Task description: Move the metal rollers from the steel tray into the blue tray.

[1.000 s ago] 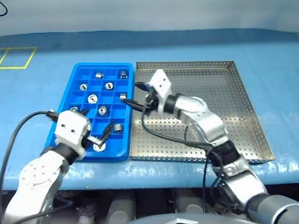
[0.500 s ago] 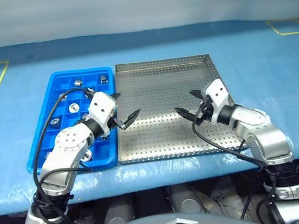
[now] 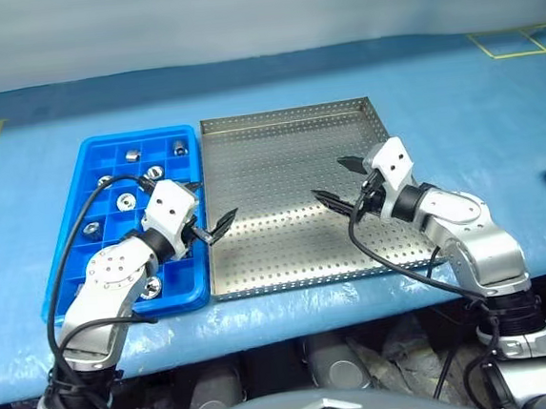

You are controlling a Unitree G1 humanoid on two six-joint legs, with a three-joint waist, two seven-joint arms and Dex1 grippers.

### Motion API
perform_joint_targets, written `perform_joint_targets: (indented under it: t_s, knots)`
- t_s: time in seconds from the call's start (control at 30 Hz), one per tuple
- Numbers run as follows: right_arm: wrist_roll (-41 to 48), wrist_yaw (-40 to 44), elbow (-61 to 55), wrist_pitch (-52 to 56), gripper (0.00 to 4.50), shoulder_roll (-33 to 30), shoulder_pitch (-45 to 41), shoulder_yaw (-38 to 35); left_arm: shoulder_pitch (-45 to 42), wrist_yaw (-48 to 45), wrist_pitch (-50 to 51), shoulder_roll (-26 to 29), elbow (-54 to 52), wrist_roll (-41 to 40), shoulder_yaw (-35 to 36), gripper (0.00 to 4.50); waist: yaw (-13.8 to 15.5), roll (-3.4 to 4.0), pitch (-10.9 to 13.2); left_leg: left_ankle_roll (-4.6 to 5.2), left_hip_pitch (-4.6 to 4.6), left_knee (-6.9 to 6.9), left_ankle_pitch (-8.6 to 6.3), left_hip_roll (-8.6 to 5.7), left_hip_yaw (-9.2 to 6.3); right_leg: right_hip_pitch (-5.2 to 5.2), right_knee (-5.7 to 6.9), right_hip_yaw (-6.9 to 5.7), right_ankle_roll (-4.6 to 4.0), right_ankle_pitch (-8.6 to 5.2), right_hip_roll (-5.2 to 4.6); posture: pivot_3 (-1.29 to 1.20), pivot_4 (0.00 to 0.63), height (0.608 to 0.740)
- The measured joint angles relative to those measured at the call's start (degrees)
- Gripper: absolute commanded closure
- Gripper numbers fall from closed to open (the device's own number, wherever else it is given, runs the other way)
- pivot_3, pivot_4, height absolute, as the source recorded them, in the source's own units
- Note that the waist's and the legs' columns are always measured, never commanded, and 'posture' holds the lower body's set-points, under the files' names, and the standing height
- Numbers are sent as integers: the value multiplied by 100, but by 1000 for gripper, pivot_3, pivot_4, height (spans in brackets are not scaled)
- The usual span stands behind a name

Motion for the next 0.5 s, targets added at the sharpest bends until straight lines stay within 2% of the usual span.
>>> perform_joint_targets:
  t_s: [0.5]
  knots:
    - [-7,-26,151,-142,34,65,-2,139,-12,201,5,-110,-230,-65,127,0,140,0,0,4,-1,4,-3,-1,-7,-1,0,3,2,2,-4,-174,150,740]
